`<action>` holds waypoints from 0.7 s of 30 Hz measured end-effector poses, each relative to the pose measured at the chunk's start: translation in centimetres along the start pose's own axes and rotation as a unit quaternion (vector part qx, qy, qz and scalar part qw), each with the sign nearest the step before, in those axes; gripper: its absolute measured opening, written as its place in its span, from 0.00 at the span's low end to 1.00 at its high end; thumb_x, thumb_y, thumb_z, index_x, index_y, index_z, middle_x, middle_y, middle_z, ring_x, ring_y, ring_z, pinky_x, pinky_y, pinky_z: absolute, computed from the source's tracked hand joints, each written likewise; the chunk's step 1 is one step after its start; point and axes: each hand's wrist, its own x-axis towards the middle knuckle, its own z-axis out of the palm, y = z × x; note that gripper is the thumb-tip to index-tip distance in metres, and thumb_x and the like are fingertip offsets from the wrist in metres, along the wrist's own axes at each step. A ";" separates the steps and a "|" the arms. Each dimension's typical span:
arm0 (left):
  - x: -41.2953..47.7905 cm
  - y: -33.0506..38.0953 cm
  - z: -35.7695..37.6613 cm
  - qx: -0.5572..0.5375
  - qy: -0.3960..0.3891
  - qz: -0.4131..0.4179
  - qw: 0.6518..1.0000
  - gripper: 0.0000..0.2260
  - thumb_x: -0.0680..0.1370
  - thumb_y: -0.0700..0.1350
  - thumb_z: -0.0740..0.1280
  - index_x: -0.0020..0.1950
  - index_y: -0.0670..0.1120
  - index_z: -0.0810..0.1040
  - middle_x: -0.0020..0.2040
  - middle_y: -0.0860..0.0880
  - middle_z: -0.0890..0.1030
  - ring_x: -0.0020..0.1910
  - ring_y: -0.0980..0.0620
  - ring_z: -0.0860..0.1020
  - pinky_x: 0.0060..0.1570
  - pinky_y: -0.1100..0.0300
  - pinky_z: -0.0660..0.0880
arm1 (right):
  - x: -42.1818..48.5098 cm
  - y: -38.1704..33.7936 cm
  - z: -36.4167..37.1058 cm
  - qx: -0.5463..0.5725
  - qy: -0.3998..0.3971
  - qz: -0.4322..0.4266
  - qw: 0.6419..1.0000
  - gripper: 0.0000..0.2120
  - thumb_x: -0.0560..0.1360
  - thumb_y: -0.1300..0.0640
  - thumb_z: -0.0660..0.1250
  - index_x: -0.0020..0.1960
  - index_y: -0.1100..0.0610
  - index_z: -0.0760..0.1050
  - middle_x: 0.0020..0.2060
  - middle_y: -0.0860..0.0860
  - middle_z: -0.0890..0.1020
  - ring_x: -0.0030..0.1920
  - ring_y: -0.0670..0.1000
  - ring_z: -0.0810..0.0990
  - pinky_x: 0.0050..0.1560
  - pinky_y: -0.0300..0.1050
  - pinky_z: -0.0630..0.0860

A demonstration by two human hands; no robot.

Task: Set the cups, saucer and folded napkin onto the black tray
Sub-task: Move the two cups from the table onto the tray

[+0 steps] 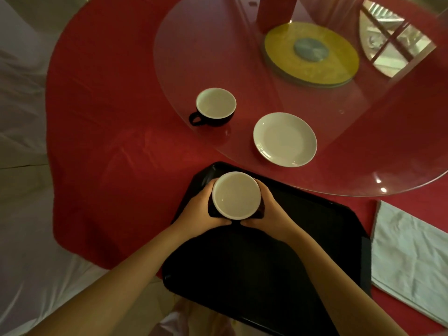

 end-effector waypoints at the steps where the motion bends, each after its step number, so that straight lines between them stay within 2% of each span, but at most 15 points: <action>1: 0.0 -0.1 0.3 -0.002 0.000 -0.003 1.000 0.43 0.61 0.49 0.78 0.60 0.75 0.53 0.58 0.74 0.64 0.59 0.72 0.66 0.53 0.78 0.61 | -0.1 0.2 -0.1 -0.002 0.000 0.001 1.000 0.49 0.62 0.60 0.78 0.73 0.44 0.51 0.70 0.46 0.62 0.69 0.44 0.62 0.56 0.28 0.65; 4: 0.0 -0.3 1.0 -0.003 -0.002 -0.008 1.000 0.42 0.61 0.50 0.78 0.60 0.76 0.54 0.58 0.74 0.66 0.57 0.80 0.64 0.49 0.81 0.64 | -0.3 0.7 -0.3 -0.006 -0.003 0.000 1.000 0.48 0.62 0.60 0.77 0.73 0.45 0.52 0.70 0.46 0.62 0.69 0.43 0.62 0.57 0.28 0.65; 11: -0.2 -0.4 1.8 -0.010 0.008 -0.003 1.000 0.41 0.61 0.51 0.78 0.61 0.76 0.55 0.56 0.81 0.65 0.58 0.82 0.63 0.49 0.86 0.62 | -0.5 1.3 -0.4 0.000 -0.008 0.002 1.000 0.48 0.63 0.60 0.77 0.73 0.45 0.51 0.70 0.46 0.61 0.69 0.42 0.62 0.56 0.27 0.67; 13: -0.2 -0.3 1.9 -0.012 0.004 0.000 1.000 0.41 0.62 0.51 0.78 0.62 0.75 0.55 0.58 0.80 0.64 0.59 0.81 0.63 0.51 0.85 0.62 | -0.5 1.3 -0.5 -0.002 -0.013 0.004 1.000 0.49 0.63 0.60 0.77 0.73 0.46 0.51 0.70 0.46 0.61 0.69 0.43 0.62 0.56 0.27 0.67; 15: -0.2 -0.3 1.9 -0.014 -0.007 -0.006 1.000 0.43 0.63 0.51 0.77 0.67 0.70 0.55 0.63 0.74 0.65 0.62 0.76 0.64 0.55 0.79 0.64 | -0.3 1.3 -0.9 -0.011 -0.022 0.007 1.000 0.49 0.63 0.60 0.77 0.73 0.45 0.49 0.71 0.47 0.60 0.69 0.44 0.61 0.59 0.31 0.67; 17: -0.1 -0.5 1.6 -0.006 -0.030 -0.018 0.999 0.45 0.64 0.50 0.77 0.73 0.60 0.53 0.69 0.63 0.64 0.67 0.67 0.64 0.65 0.67 0.63 | -0.2 1.1 -1.4 -0.026 -0.035 0.015 0.999 0.50 0.64 0.60 0.76 0.73 0.45 0.47 0.72 0.48 0.58 0.70 0.46 0.61 0.62 0.38 0.67; 18: -0.1 -0.6 1.2 0.004 -0.047 -0.023 0.999 0.46 0.64 0.49 0.77 0.74 0.59 0.51 0.70 0.61 0.63 0.68 0.63 0.62 0.67 0.62 0.62 | -0.2 1.0 -1.8 -0.036 -0.041 0.021 0.998 0.50 0.64 0.61 0.76 0.74 0.45 0.46 0.72 0.49 0.58 0.70 0.47 0.61 0.63 0.39 0.67; 21: 0.1 -0.8 -0.4 0.014 -0.124 -0.038 0.991 0.48 0.65 0.51 0.77 0.74 0.62 0.47 0.72 0.61 0.58 0.71 0.60 0.58 0.70 0.60 0.58 | 0.1 0.5 -3.2 -0.053 -0.054 0.022 0.997 0.48 0.67 0.65 0.73 0.74 0.46 0.45 0.73 0.50 0.58 0.68 0.46 0.65 0.61 0.39 0.71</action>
